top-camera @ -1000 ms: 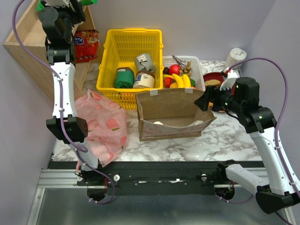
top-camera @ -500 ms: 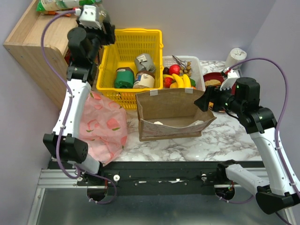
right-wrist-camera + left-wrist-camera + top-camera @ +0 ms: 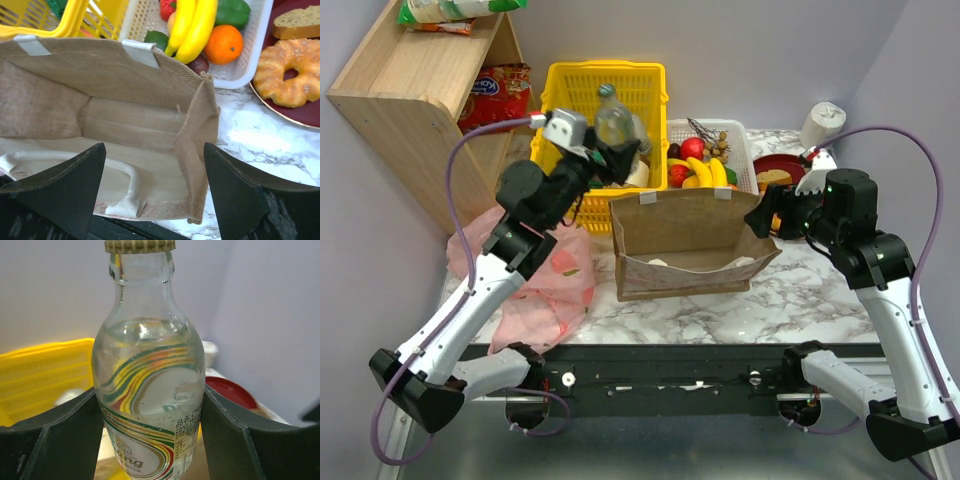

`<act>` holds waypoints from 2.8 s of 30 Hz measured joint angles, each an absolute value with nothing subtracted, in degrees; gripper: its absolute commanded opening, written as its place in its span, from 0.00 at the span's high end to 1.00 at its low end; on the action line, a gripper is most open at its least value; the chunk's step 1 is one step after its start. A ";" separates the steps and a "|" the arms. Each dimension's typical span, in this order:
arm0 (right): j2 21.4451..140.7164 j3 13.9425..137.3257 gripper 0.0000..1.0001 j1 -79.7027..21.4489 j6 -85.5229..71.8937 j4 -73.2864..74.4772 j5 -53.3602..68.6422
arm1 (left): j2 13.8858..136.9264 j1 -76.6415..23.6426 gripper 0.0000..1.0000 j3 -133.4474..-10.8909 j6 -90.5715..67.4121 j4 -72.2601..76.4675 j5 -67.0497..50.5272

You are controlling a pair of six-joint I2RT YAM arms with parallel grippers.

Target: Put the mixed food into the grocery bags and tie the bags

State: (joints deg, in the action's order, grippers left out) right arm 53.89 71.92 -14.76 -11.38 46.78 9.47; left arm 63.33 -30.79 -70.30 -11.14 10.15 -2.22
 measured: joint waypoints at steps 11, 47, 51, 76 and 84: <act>54.41 66.67 0.24 -14.76 -11.42 46.76 6.24 | 70.48 -52.80 1.00 -58.00 -10.07 17.61 -4.56; 56.64 63.11 0.83 -14.76 -11.51 45.78 5.52 | 101.84 -54.28 1.00 -49.10 -6.70 33.78 -8.21; 56.66 62.17 0.83 -14.76 -11.55 45.04 6.57 | 103.53 -54.57 0.93 -50.48 -6.87 33.17 -8.16; 56.47 60.77 0.64 -14.76 -11.94 43.57 9.10 | 95.96 -54.87 0.01 -54.83 -7.90 25.41 -6.94; 56.45 60.90 0.55 -14.76 -11.92 43.57 9.34 | 81.95 -54.87 0.01 -55.29 -7.97 17.98 -4.73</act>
State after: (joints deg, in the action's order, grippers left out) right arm 56.45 60.90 -14.76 -11.92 43.57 9.34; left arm 81.95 -54.87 -55.29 -7.97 17.98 -4.73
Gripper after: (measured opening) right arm 0.410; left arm 0.987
